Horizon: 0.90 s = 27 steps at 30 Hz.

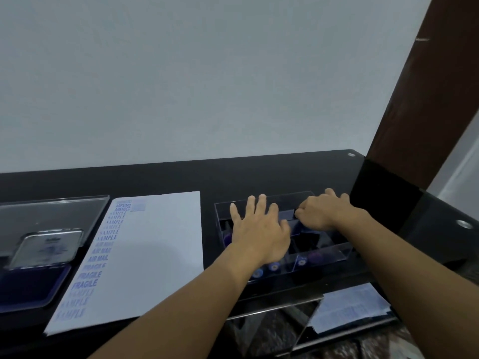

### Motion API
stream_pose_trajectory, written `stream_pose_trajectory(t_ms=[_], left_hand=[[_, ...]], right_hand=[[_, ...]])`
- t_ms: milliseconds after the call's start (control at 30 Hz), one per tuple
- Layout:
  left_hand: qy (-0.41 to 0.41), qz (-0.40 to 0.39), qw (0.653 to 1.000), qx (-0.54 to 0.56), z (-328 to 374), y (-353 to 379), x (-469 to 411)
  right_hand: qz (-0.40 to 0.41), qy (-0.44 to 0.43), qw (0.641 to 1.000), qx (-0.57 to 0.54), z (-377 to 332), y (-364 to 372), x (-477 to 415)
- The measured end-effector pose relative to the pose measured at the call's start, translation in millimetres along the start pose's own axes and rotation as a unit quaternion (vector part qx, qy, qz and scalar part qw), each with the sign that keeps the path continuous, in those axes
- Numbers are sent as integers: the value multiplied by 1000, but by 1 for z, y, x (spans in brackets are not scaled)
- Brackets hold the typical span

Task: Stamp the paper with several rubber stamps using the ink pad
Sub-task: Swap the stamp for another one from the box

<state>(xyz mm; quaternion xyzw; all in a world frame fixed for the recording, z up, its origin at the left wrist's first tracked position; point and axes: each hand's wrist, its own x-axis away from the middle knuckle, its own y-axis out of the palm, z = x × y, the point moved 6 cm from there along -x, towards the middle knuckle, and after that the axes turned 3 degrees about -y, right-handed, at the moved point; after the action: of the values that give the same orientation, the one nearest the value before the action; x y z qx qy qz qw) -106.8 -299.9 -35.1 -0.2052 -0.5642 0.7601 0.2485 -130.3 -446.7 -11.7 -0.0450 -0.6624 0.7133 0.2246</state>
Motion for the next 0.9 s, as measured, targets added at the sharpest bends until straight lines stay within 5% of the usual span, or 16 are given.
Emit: stream_pose_trajectory(t_ms=[300, 467, 900], left_hand=[[-12, -24, 995, 97, -1, -12, -1], [-6, 26, 988, 149, -13, -45, 9], [-44, 112, 983, 138, -109, -120, 75]], right_hand=[[153, -3, 987, -51, 0, -17, 14], [217, -11, 965, -145, -3, -33, 20], [212, -133, 929, -272, -100, -80, 56]])
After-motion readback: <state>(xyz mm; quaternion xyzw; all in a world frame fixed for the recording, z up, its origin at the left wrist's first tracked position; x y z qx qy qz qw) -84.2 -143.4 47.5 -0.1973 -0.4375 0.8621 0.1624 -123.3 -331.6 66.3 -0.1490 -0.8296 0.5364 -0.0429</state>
